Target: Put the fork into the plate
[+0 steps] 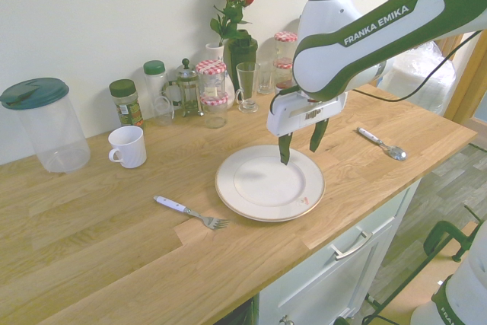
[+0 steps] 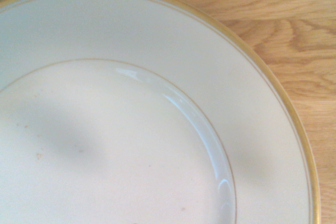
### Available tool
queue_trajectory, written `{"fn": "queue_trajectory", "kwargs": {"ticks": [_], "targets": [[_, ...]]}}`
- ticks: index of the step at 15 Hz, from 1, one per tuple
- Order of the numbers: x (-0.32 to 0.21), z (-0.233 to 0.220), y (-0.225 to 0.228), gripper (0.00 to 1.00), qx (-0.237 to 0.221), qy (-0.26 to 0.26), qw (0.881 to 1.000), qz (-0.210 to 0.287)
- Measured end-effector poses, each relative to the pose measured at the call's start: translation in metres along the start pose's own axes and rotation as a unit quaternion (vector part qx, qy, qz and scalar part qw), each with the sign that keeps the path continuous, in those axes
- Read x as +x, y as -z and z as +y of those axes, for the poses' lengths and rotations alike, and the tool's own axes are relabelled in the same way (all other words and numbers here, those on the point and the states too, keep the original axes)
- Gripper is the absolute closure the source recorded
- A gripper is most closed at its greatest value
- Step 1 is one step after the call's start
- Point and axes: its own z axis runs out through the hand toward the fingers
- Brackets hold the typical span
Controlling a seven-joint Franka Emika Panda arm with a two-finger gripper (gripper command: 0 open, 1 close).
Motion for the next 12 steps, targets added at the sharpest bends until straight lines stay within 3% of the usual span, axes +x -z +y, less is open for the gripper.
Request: {"fn": "queue_trajectory", "kwargs": {"ticks": [6, 12], "targets": [[0.000, -0.017, 0.011, 0.00, 0.021, 0.014, 1.000, 0.015], [-0.051, -0.075, 0.055, 0.00, 0.054, 0.074, 0.995, 0.047]]}}
